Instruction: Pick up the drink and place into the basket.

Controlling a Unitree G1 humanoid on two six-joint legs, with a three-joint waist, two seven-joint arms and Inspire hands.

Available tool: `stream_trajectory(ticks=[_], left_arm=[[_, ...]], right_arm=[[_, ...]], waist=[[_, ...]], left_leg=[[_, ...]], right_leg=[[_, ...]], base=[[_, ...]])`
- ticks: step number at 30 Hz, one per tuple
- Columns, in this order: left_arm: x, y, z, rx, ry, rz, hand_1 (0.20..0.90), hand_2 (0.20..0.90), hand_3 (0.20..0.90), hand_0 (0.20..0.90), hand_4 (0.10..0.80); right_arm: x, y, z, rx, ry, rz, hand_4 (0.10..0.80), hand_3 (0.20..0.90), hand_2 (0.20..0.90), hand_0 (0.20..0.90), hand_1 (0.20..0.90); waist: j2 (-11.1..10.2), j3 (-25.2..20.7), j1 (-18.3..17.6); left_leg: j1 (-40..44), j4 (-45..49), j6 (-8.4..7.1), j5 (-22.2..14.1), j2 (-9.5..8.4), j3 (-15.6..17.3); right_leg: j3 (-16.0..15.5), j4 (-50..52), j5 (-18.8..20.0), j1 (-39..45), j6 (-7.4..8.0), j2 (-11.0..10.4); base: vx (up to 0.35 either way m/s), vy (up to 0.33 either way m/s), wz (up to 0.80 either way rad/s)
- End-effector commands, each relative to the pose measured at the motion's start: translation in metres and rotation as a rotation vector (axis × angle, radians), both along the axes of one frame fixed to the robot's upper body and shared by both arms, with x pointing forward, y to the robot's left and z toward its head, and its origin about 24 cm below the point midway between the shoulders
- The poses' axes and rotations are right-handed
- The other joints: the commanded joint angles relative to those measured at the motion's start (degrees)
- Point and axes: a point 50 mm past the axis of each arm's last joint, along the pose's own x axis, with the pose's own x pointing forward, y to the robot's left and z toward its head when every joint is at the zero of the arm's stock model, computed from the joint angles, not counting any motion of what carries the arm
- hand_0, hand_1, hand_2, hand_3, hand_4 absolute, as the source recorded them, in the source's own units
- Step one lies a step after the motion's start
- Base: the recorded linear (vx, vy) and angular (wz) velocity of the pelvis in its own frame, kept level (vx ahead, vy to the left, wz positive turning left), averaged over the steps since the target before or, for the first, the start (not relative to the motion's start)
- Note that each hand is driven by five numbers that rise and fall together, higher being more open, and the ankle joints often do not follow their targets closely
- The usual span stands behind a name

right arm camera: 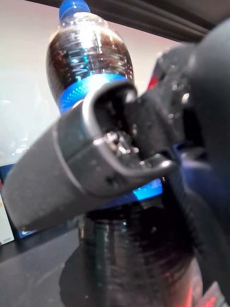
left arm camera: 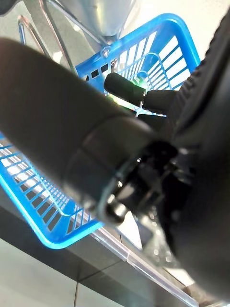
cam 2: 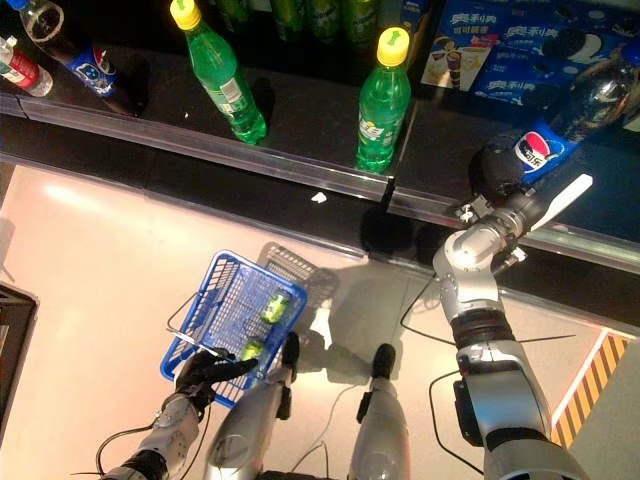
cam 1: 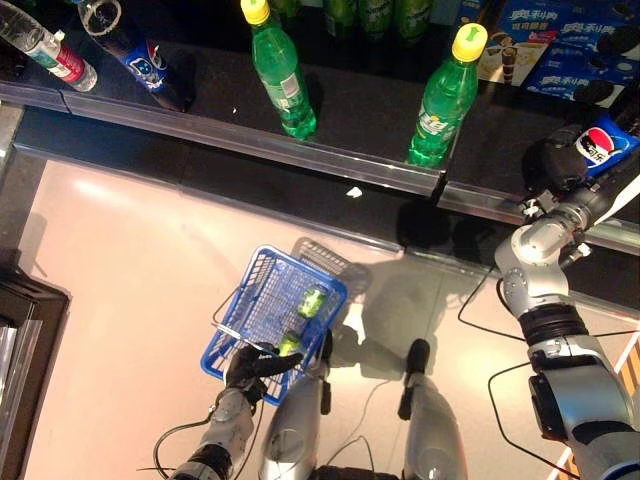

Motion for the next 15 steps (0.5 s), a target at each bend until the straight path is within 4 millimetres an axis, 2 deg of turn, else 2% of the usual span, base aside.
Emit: stream_trajectory(ticks=[1,9,15], left_arm=[[-0.017,0.016,0.004,0.01,-0.086,0.011,0.3,0.3,0.2,0.3,0.1],[-0.021,0.019,0.01,-0.037,-0.157,0.058,0.3,0.3,0.2,0.3,0.1],[-0.029,0.023,0.011,-0.067,-0.182,0.082,0.3,0.3,0.2,0.3,0.1]], right_arm=[[-0.026,-0.015,0.09,-0.166,-0.38,-0.012,0.1,0.2,0.3,0.3,0.3],[-0.06,0.028,0.089,-0.304,-0.521,0.18,0.1,0.2,0.3,0.3,0.3],[-0.078,0.066,0.058,-0.379,-0.51,0.468,0.1,0.2,0.3,0.3,0.3]], waist=[[-0.4,-1.0,0.2],[-0.71,-3.12,-1.74],[-1.84,-6.3,-3.17]], left_leg=[[-2.57,7.92,-0.62,-1.9,-0.02,-3.12],[0.04,7.86,-0.81,-2.4,0.55,-1.73],[3.78,6.67,-0.86,-2.88,1.1,-0.35]], right_leg=[[-1.29,7.17,-2.15,-1.82,-4.23,-0.42],[-0.83,7.41,-3.25,0.62,-4.47,-0.34],[0.05,6.97,-4.23,3.96,-4.35,-0.27]], base=[[0.0,0.0,0.0],[-0.012,0.025,0.01],[0.008,0.022,0.01]])
